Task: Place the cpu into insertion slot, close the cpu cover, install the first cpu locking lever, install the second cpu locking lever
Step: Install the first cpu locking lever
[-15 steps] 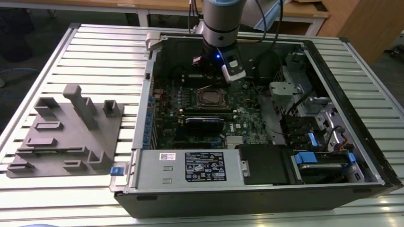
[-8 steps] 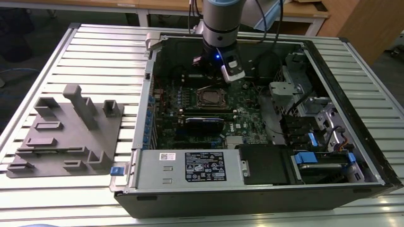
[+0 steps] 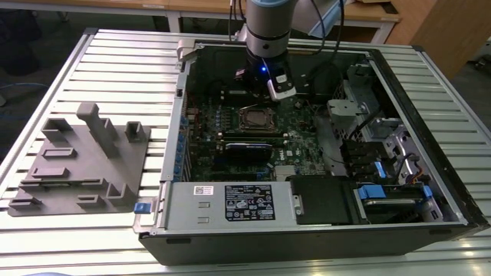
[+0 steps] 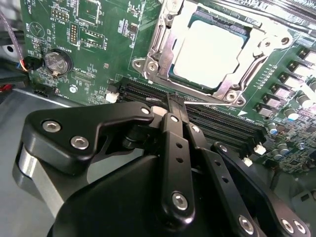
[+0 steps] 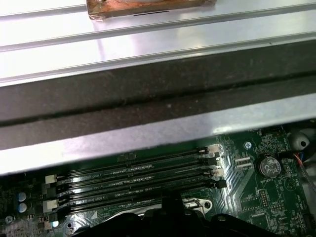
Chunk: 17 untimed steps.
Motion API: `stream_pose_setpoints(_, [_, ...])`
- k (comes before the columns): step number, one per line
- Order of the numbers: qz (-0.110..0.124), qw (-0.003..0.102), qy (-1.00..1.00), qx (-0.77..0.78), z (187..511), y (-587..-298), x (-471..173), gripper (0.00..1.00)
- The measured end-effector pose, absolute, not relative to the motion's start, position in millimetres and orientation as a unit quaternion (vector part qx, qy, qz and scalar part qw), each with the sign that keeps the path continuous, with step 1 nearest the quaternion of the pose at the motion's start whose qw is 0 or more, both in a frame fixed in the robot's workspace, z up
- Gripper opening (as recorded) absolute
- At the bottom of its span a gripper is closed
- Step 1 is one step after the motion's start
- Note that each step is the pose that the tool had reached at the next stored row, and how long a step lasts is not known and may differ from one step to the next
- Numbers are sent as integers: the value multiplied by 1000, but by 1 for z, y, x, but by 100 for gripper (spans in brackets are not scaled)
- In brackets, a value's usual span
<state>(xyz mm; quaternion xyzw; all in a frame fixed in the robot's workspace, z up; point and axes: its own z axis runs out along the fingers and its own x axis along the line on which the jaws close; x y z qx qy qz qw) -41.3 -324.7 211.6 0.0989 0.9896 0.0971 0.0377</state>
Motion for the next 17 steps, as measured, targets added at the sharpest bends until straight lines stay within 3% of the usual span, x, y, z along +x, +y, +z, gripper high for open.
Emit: stream_pose_setpoints(17, [92, 40, 989, 108, 215, -324, -41, 11])
